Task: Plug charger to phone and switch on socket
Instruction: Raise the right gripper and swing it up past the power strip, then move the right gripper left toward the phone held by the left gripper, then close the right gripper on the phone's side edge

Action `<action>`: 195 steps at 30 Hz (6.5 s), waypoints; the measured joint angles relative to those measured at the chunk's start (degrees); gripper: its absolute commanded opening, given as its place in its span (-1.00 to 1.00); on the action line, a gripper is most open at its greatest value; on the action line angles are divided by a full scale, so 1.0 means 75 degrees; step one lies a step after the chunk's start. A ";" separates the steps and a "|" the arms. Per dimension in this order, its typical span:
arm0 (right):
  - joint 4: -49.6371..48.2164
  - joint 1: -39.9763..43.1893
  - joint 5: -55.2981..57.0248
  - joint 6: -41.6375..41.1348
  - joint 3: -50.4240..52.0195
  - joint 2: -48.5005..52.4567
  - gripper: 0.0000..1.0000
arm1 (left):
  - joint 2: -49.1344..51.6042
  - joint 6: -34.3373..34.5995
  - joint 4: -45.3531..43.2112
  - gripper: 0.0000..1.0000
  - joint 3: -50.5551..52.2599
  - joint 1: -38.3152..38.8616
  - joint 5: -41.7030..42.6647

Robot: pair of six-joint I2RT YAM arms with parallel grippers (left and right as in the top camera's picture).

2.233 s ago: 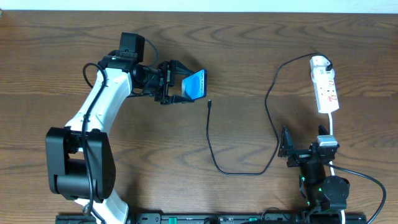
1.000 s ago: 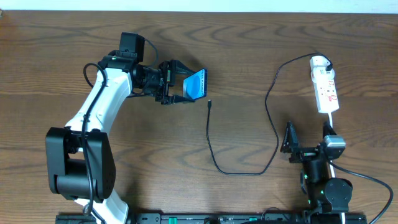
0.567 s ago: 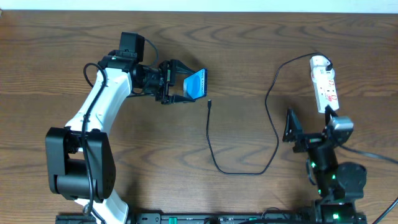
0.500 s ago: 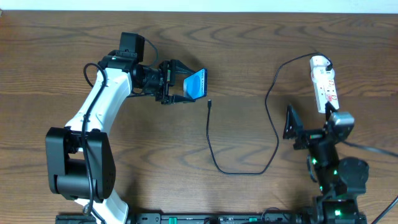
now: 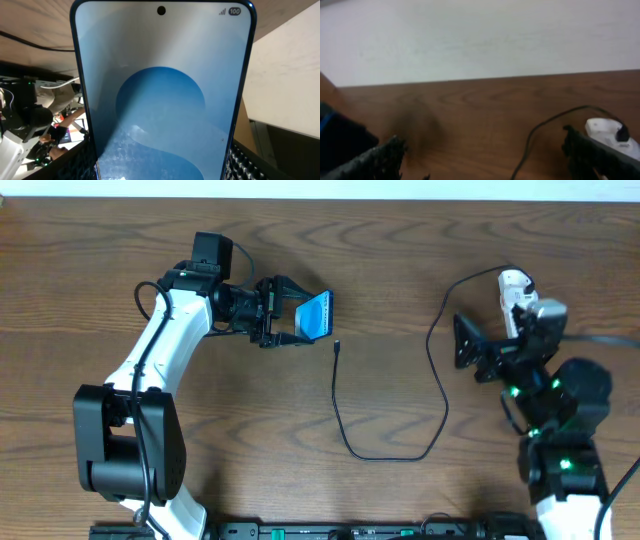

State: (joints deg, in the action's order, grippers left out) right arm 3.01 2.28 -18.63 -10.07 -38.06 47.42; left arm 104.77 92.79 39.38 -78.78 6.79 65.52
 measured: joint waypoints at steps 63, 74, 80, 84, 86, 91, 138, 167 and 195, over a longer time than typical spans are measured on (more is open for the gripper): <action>0.3867 -0.0391 -0.2241 -0.0717 -0.5560 0.6394 0.79 | 0.0000 -0.0003 0.0513 0.25 0.0000 0.0000 -0.3672; 0.2264 -0.1536 -0.3841 -0.1786 -0.5566 0.8145 0.71 | 0.0000 0.0000 0.0921 0.25 0.0000 0.0000 -0.5537; 0.1247 -0.2401 -0.4299 -0.2681 -0.5566 0.9058 0.69 | 0.0000 -0.0006 0.1148 0.25 0.0000 0.0000 -0.6169; 0.0612 -0.2847 -0.4453 -0.3013 -0.5566 0.9387 0.68 | 0.0000 -0.0003 0.1262 0.25 0.0000 0.0000 -0.6508; 0.0443 -0.3034 -0.4491 -0.3104 -0.5566 0.9474 0.68 | 0.0000 -0.0003 0.1317 0.25 0.0000 0.0000 -0.6662; 0.0085 -0.3509 -0.4543 -0.3340 -0.5575 0.9492 0.53 | 0.0000 -0.0003 0.1411 0.25 0.0000 0.0000 -0.7009; -0.0906 -0.4975 -0.3687 -0.4715 -0.5578 1.0334 -0.24 | -0.0003 -0.0003 0.1469 0.25 0.0000 -0.0020 -0.7181; -0.1011 -0.5106 -0.3960 -0.5307 -0.5619 1.0334 -0.97 | -0.0003 -0.0006 0.1469 0.25 0.0000 -0.0020 -0.7184; -0.1297 -0.4698 -0.3958 -0.5587 -0.5630 1.0378 -0.98 | -0.0085 -0.0026 0.1437 0.91 -0.0009 -0.0020 -0.7166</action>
State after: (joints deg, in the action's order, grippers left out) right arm -6.72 -32.95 -48.31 -51.96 -80.29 125.25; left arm 104.14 92.60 50.15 -78.85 6.63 11.77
